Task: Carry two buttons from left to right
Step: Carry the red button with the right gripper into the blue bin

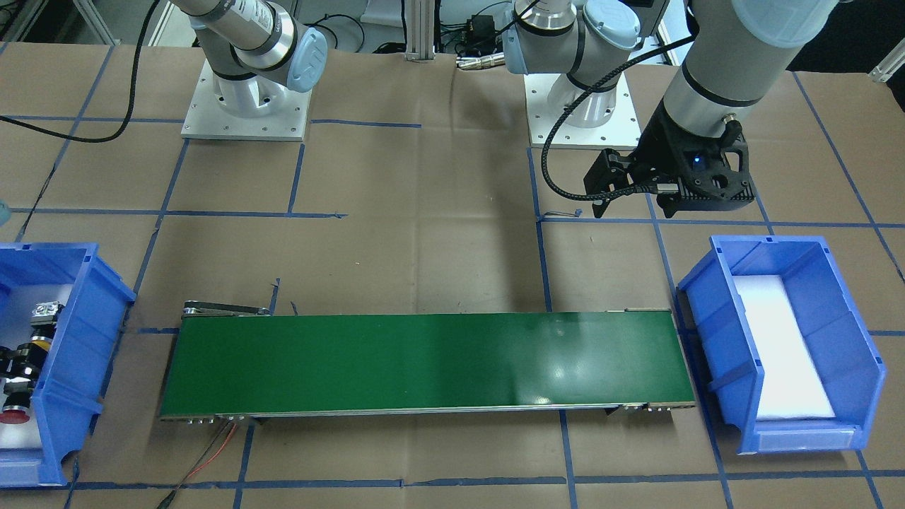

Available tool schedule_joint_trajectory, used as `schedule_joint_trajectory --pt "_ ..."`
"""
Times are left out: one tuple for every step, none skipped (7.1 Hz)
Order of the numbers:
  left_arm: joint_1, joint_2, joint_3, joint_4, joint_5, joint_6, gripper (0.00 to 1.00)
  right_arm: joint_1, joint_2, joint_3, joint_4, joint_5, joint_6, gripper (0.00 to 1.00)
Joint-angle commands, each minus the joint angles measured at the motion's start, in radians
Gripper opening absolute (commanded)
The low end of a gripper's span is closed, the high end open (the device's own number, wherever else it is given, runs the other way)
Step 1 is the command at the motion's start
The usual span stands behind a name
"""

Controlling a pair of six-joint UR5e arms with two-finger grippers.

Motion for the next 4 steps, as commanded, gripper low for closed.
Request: schedule_joint_trajectory --pt "0.000 -0.003 0.000 0.000 -0.001 0.013 1.00 0.001 -0.017 -0.015 0.011 -0.005 0.000 0.99" --pt "0.000 -0.003 0.000 0.000 -0.001 0.015 1.00 0.001 -0.053 -0.015 0.016 -0.006 0.000 0.99" --pt "0.000 -0.005 0.001 0.000 -0.001 0.015 1.00 0.004 -0.114 -0.013 0.034 -0.005 0.005 0.99" --pt "0.000 -0.005 0.000 0.000 -0.002 0.015 1.00 0.009 -0.199 -0.012 0.082 0.000 0.006 0.99"
